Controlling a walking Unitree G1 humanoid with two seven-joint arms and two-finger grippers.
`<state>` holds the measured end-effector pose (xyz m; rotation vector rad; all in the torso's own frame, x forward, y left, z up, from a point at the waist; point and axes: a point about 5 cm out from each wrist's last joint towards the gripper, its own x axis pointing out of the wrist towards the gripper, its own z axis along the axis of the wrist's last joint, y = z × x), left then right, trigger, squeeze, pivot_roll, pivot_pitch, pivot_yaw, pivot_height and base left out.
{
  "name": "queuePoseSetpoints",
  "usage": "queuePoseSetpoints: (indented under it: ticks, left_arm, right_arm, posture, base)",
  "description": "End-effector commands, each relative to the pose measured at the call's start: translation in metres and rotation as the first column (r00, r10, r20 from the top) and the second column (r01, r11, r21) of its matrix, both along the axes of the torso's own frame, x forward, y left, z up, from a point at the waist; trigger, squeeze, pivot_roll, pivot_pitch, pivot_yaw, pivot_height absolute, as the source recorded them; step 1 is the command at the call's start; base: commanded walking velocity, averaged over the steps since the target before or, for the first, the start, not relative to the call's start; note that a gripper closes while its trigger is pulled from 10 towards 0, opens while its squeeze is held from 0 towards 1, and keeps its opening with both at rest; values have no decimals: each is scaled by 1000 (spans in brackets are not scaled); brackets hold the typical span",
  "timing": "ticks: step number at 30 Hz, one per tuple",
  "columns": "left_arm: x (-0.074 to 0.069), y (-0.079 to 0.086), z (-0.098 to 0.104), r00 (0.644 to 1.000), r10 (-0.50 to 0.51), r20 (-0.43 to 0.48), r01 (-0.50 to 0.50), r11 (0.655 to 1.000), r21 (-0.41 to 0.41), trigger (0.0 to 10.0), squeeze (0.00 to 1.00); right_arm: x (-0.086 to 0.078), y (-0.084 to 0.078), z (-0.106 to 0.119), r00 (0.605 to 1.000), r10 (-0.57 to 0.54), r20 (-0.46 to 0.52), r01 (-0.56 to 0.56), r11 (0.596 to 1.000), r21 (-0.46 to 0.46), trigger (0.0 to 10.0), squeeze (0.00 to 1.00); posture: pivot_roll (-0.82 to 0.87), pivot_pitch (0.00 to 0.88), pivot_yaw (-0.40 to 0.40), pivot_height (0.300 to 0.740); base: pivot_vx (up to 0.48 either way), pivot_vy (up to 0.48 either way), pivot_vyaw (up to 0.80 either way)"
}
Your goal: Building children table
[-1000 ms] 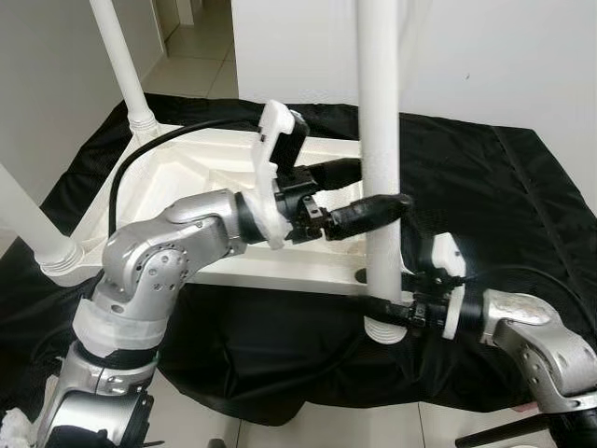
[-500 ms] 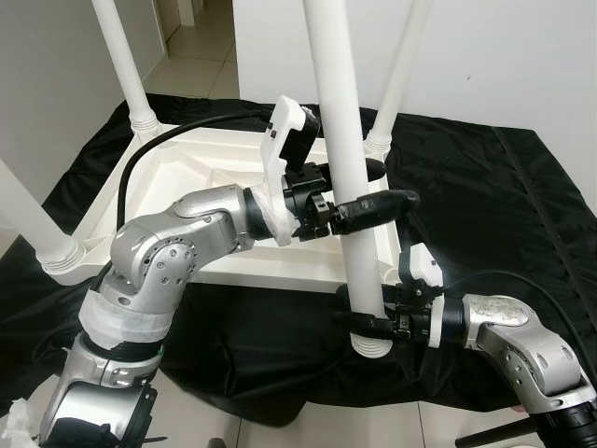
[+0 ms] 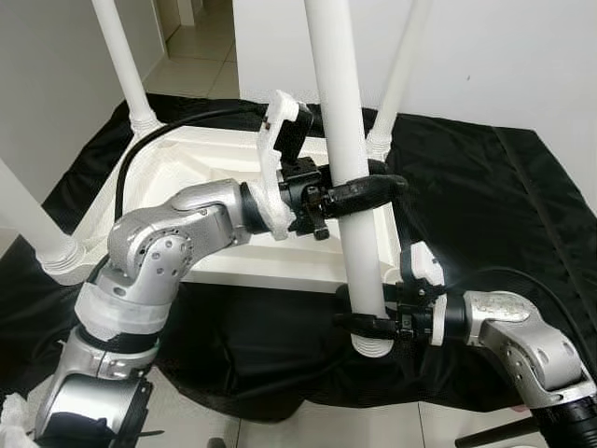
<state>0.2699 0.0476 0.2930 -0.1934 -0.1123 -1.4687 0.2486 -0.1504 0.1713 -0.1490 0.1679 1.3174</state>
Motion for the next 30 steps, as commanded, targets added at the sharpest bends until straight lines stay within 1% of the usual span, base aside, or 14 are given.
queuePoseSetpoints:
  ticks: [1,6,7,11,14,18,20,23,24,25,27,28,29,30]
  left_arm:
    - [-9,-3,3,982,-177,67,175,984,45,10000,0]
    - [3,-9,16,997,-57,51,54,997,53,10000,0]
    - [8,-10,27,998,5,67,-8,999,40,10000,0]
    - [16,-10,44,994,76,81,-78,997,22,10000,0]
    - [27,-12,70,980,164,113,-165,986,0,10000,0]
    - [28,-12,77,977,177,122,-178,984,-5,10000,0]
    - [33,-14,92,969,215,124,-213,977,-29,10000,0]
    - [35,-15,97,963,235,132,-232,972,-33,10000,0]
    - [38,-16,99,956,266,126,-264,964,-37,10000,0]
    - [38,-16,99,956,266,126,-264,964,-37,10000,0]
    - [48,-21,99,913,389,124,-384,921,-61,10000,0]
    - [48,-21,99,913,389,124,-384,921,-61,10000,0]
    - [52,-23,98,889,441,125,-435,898,-74,10000,0]
    - [52,-23,98,889,441,125,-435,898,-74,10000,0]
  right_arm:
    - [3,-5,2,1000,-19,-17,19,1000,6,10000,1000]
    - [16,-8,12,993,-102,63,101,995,12,10000,1000]
    - [22,-9,21,985,-142,102,141,990,21,10000,0]
    - [30,-10,37,968,-192,162,187,981,49,10000,0]
    - [44,-9,59,924,-288,251,271,957,98,10000,0]
    - [48,-8,63,912,-312,266,293,950,109,10000,0]
    - [57,-2,72,874,-376,309,346,926,148,10000,0]
    - [61,1,76,856,-402,324,367,915,167,10000,0]
    - [65,6,79,827,-448,338,403,894,197,10000,0]
    - [65,6,79,827,-448,338,403,894,197,10000,0]
    - [75,16,80,734,-589,338,523,808,272,10000,0]
    - [75,16,80,734,-589,338,523,808,272,10000,0]
    - [79,21,78,686,-654,320,580,756,303,10000,0]
    - [79,21,78,686,-654,320,580,756,303,10000,0]
  posture:
    - [-19,82,-22,740]
    - [-19,82,-22,740]
    - [-17,76,-21,740]
    - [-14,71,-20,740]
    - [-14,64,-15,740]
    - [-15,63,-14,740]
    - [-17,57,-9,740]
    - [-17,57,-9,740]
    - [-17,55,-7,740]
    - [-17,55,-7,740]
    - [-12,53,-12,740]
    - [-12,53,-12,740]
    - [-12,53,-12,740]
    - [-12,53,-12,740]
  base:
    - [0,0,0]
    - [0,0,0]
    - [0,0,0]
    - [0,0,0]
    - [0,0,0]
    - [0,0,0]
    - [0,0,0]
    - [0,0,0]
    - [0,0,0]
    - [0,0,0]
    - [0,0,0]
    - [0,0,0]
    - [0,0,0]
    - [0,0,0]
